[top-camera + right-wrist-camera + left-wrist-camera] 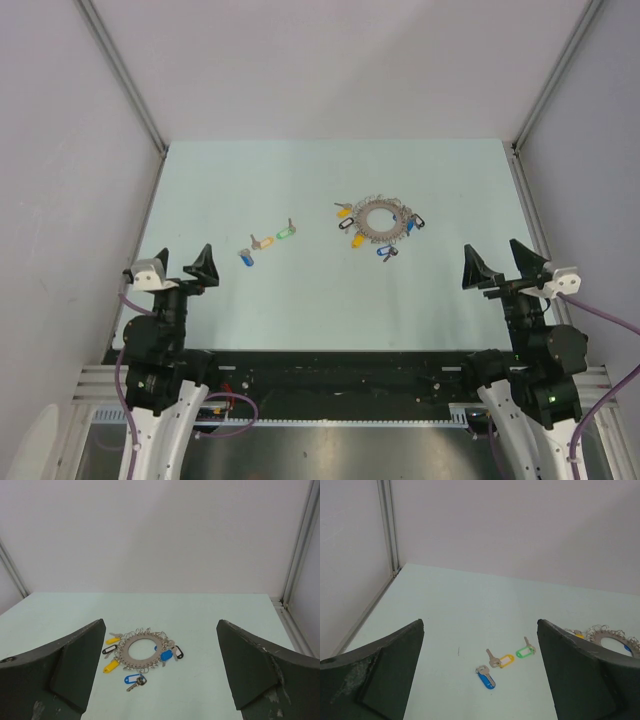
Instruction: Put the keys on the keyring
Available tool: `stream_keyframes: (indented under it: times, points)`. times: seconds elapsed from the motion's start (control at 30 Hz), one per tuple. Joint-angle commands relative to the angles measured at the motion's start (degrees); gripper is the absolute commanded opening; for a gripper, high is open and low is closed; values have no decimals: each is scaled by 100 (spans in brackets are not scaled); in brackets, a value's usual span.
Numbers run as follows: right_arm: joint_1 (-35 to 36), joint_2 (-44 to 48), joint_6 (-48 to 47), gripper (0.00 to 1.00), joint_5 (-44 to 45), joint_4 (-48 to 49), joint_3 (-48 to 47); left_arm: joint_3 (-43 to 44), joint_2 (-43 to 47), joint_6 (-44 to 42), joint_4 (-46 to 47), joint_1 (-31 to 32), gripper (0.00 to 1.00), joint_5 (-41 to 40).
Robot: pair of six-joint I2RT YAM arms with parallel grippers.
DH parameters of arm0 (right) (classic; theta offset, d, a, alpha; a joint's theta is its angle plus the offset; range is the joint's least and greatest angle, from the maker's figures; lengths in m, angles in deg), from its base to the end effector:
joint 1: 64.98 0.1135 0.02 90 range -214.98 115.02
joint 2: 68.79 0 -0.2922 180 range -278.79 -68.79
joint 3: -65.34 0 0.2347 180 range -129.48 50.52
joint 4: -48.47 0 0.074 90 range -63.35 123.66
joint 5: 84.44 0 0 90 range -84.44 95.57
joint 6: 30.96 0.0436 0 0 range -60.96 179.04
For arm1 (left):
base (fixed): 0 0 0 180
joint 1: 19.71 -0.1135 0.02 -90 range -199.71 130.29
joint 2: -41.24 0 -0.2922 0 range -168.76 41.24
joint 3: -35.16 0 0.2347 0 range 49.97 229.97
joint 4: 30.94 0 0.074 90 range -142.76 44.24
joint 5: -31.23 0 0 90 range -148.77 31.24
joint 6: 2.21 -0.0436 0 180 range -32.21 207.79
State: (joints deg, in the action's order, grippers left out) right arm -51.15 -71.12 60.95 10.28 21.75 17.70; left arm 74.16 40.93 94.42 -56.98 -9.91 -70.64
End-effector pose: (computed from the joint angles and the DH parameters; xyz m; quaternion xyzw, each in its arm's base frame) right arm 0.0052 -0.0024 0.3297 -0.0273 0.5834 0.0873 0.8070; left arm 0.0260 0.0046 0.2873 -0.0635 0.6235 -0.0470 0.7778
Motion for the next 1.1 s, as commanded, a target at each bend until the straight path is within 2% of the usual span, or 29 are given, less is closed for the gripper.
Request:
stream_keyframes:
  times: [0.0, 0.27, 0.53, 0.73, 0.87, 1.07]
  points:
    - [94, 57, 142, 100, 223, -128, -225, 280, 76, 198, -29, 22, 100, -25]
    - [94, 31, 494, 100, 908, -295, -199, 271, -196, 84, -64, 22, 100, -43]
    - [94, -733, 564, 100, 162, -321, -286, 262, -127, 242, -2, 83, 100, 186]
    - [85, -2050, 1021, 100, -409, -488, -453, 403, -196, 776, -415, 83, 100, -165]
    - [77, -3113, 1487, 100, -917, -515, -673, 551, -731, 1068, -906, 92, 100, -95]
    - [76, -4326, 1681, 100, -1490, 450, -699, 860, -1812, 1094, -1453, 92, 100, -8]
